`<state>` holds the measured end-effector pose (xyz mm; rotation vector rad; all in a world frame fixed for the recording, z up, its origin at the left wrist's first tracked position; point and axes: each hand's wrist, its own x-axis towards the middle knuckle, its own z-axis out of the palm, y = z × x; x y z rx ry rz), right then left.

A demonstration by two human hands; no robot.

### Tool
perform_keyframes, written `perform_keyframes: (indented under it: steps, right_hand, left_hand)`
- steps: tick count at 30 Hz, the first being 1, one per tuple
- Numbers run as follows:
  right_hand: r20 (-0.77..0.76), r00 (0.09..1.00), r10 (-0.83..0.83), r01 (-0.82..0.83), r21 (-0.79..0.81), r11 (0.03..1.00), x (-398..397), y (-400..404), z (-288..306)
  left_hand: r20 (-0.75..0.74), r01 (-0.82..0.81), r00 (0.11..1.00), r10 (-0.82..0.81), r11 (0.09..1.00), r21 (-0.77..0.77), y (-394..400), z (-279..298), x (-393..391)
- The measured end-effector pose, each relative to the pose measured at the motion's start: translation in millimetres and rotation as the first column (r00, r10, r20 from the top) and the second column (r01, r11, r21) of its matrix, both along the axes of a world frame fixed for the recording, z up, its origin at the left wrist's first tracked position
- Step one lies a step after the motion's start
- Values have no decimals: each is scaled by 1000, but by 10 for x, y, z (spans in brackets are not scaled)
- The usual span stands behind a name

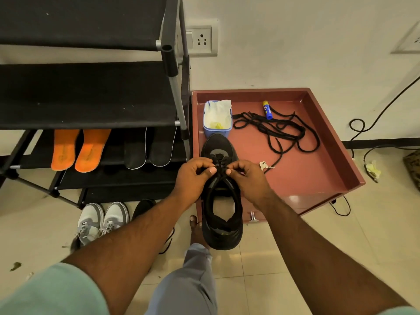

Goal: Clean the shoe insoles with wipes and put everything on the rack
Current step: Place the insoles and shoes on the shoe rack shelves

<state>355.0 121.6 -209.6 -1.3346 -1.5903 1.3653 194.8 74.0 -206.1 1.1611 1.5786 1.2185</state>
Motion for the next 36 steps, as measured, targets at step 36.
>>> perform_keyframes:
  steps: [36]
  right_hand:
    - [-59,996,64,-58,94,994,39,-162,-24]
  left_hand:
    - [-363,206,913,-188,978,10,-29,117,16]
